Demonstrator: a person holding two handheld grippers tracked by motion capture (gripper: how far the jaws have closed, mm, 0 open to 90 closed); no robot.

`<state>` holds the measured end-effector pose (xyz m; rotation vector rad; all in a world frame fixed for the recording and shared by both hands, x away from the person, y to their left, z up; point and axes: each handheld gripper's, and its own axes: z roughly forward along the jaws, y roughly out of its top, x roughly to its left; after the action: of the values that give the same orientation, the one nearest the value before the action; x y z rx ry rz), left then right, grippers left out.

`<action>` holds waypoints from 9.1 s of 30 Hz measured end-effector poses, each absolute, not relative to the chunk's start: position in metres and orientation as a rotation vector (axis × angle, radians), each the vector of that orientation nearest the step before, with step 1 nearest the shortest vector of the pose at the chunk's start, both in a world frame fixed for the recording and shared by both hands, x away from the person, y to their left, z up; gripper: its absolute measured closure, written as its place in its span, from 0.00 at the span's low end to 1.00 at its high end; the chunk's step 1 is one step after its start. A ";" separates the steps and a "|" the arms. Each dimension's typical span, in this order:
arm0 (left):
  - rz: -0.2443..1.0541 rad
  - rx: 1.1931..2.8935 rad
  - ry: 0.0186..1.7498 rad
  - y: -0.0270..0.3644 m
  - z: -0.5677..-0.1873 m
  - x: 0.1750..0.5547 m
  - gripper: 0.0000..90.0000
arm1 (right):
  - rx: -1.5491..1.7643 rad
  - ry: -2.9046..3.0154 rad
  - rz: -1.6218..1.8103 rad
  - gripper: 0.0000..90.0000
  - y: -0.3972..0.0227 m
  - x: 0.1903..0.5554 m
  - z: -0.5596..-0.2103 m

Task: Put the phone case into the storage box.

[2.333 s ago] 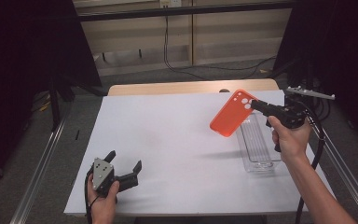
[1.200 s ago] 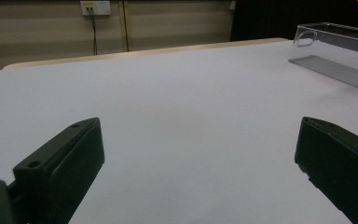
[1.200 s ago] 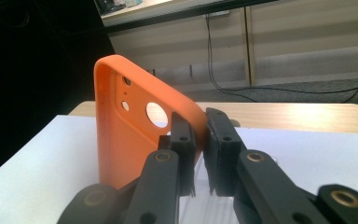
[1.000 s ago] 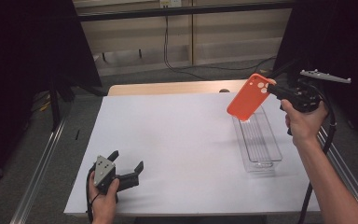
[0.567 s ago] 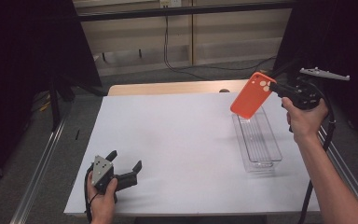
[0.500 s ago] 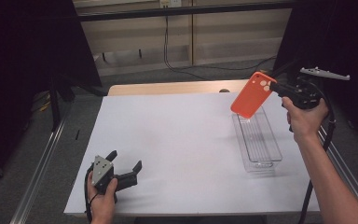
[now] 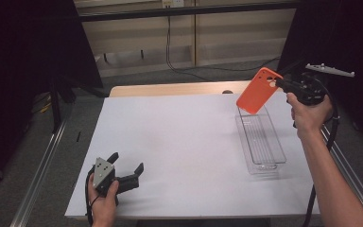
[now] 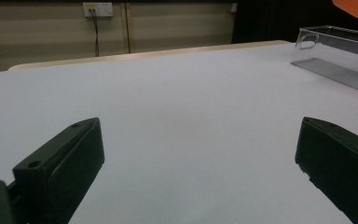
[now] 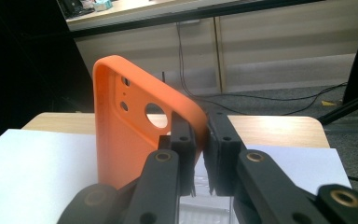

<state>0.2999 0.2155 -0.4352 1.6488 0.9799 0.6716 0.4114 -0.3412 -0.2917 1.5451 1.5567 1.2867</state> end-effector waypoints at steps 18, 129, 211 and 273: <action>0.669 1.661 0.969 0.214 -0.435 0.300 0.01 | 1.470 1.590 1.201 0.91 -0.343 0.421 -0.298; 0.667 1.704 0.954 0.212 -0.437 0.301 0.01 | 1.460 1.719 0.966 0.90 -0.326 0.473 -0.362; 0.662 1.702 0.952 0.215 -0.437 0.300 0.02 | 1.552 1.691 1.016 0.84 -0.328 0.490 -0.366; 0.685 1.662 0.970 0.214 -0.434 0.299 0.01 | 1.415 1.609 1.141 0.07 -0.317 0.457 -0.361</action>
<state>0.2995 0.2141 -0.4342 1.6620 0.9702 0.6850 0.4565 -0.3167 -0.3607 1.4147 1.6089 1.1408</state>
